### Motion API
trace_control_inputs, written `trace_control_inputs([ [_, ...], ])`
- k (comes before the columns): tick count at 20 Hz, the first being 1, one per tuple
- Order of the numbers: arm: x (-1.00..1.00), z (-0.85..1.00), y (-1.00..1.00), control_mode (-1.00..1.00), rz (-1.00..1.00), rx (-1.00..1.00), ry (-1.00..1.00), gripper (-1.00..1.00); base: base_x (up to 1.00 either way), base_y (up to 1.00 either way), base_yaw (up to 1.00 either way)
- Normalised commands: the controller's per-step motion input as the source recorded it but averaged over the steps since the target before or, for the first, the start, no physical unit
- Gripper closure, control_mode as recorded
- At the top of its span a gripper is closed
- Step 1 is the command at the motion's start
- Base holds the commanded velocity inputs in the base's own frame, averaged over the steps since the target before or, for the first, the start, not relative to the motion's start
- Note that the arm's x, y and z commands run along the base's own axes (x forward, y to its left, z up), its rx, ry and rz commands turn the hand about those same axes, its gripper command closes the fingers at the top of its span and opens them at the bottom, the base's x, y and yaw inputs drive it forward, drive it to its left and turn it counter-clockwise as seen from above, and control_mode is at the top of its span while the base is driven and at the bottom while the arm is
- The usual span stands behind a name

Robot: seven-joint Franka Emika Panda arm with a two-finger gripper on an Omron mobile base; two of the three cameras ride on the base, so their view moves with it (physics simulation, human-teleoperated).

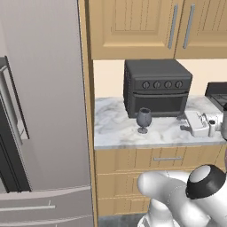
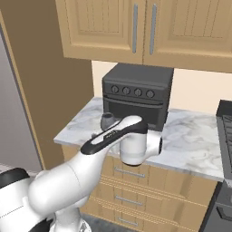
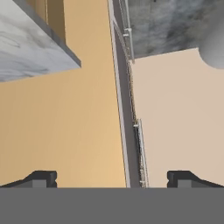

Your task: Retrieve the wine glasses from the counter and place one next to each plate.

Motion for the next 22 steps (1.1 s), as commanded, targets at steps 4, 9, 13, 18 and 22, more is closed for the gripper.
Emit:
trace_control_inputs([
  [4, 0.34, -0.38, 0.00, -1.00, 0.03, 0.00, 0.00, -1.00, 0.00, 0.00, 0.00],
  [9, 0.34, -0.41, 0.00, -1.00, 0.00, 0.00, 0.00, -1.00, 0.00, 0.00, 0.00],
  [13, 0.26, -0.23, -0.10, -1.00, 0.01, 0.00, -0.01, -1.00, 0.00, 0.00, 0.00],
  [18, 0.28, -0.25, -0.03, -1.00, 0.02, 0.00, 0.00, -1.00, 0.00, 0.00, 0.00],
  [22, 0.24, -0.22, 0.00, -1.00, 0.01, 0.00, 0.00, -1.00, 0.00, 0.00, 0.00],
])
